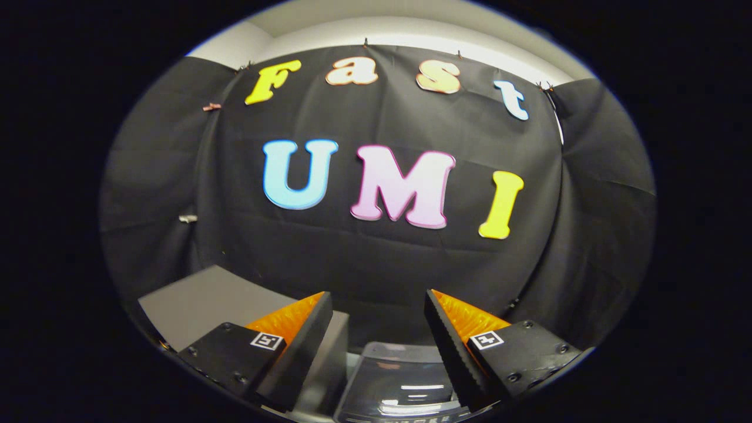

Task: Put the clothes into the washing machine and then close the washing machine lid.

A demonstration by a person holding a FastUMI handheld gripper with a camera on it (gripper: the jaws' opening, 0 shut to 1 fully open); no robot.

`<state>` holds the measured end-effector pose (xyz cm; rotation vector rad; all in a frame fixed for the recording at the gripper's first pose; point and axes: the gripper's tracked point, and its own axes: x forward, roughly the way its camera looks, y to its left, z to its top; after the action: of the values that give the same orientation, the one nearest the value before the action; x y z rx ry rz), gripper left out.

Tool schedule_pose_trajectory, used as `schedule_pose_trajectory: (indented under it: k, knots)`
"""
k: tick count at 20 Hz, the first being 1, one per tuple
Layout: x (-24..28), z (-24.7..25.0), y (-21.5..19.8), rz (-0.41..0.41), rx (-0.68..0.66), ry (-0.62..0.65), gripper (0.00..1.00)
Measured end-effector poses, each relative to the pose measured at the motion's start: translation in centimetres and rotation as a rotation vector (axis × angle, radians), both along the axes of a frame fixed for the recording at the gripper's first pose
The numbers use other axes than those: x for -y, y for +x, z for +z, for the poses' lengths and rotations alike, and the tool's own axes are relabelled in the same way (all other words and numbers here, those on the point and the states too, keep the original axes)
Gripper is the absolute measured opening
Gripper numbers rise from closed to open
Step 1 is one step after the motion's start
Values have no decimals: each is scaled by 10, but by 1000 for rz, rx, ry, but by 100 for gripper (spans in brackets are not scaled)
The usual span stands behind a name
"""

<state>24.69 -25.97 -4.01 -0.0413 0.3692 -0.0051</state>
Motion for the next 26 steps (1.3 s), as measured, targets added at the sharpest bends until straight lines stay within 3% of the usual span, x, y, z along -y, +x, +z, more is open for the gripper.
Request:
schedule_pose_trajectory:
  k: [6, 12, 26]
  knots:
    - [-42, 21, -22, 21, 32, 102, 99]
    - [-41, 31, -32, -57, 64, 46, 99]
    - [-37, 28, -43, -77, 67, 91, 99]
